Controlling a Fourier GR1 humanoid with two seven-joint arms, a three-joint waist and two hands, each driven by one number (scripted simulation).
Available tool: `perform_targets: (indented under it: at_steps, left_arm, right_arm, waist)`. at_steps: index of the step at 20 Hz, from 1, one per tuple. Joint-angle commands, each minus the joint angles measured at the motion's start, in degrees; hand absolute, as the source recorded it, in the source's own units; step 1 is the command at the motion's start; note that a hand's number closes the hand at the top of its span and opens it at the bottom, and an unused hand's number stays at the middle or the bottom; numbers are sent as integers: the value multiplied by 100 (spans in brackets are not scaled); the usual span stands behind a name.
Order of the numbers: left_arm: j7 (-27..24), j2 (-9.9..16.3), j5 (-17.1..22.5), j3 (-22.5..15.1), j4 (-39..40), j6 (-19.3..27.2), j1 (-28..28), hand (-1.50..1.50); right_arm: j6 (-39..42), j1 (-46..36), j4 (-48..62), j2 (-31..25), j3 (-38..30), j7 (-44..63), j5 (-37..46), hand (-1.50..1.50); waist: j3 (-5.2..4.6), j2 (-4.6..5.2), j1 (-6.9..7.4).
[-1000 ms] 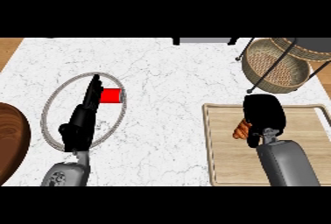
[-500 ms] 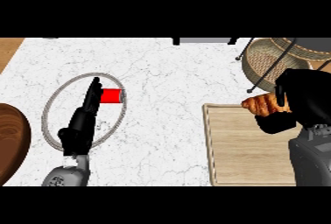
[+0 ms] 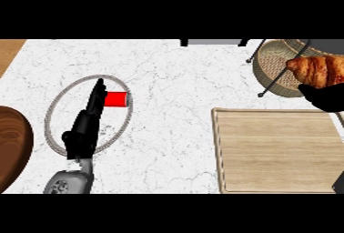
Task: Pick the croissant from the tray and place it in the tiered basket
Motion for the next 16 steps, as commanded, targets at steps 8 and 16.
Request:
perform_targets:
  at_steps: [8,16]
  left_arm:
    - [310,-94,-102,-193,-424,6,122,0]
    - [204,19,25,5,-111,-33,-114,0]
  right_arm:
    - [-651,-1370,1682,-89,-836,398,-591,150]
    - [-2007,-1432,3384,-875,-620,-148,-392,150]
  waist:
    - [5,16,68]
    - [4,27,73]
